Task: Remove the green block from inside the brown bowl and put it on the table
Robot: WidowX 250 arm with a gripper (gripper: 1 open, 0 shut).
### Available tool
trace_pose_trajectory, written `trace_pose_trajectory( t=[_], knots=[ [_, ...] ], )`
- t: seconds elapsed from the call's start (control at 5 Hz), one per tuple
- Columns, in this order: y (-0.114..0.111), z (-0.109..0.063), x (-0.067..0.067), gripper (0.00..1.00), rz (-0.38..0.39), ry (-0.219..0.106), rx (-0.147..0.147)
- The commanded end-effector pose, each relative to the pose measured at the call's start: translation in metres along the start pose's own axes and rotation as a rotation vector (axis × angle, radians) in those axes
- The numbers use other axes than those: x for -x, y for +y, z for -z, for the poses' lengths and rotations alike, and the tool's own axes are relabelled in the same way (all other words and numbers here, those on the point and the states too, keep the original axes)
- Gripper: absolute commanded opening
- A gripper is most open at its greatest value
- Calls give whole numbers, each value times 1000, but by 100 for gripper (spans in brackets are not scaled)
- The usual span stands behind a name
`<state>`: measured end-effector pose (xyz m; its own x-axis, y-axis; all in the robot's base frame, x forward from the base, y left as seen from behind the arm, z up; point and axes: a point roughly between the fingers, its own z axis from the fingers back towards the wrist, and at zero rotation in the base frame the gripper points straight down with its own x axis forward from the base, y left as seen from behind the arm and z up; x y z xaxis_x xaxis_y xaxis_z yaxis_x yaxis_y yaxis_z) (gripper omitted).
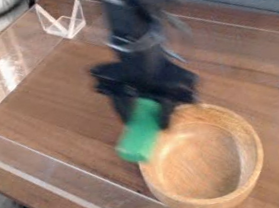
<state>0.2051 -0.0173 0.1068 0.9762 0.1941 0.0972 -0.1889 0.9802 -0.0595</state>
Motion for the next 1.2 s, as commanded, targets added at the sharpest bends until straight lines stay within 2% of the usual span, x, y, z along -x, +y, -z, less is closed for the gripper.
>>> trace_pose_trajectory(
  t=[0.0,0.2,0.4,0.8,1.0],
  knots=[
    [31,-13,-11,0,-78,-56,-20],
    [52,-9,-20,0,-112,-67,-39],
    [49,-3,-28,0,-91,-78,-35],
    [47,4,-26,0,53,-96,-11],
    [38,13,-34,0,86,-99,-11]
  ],
)
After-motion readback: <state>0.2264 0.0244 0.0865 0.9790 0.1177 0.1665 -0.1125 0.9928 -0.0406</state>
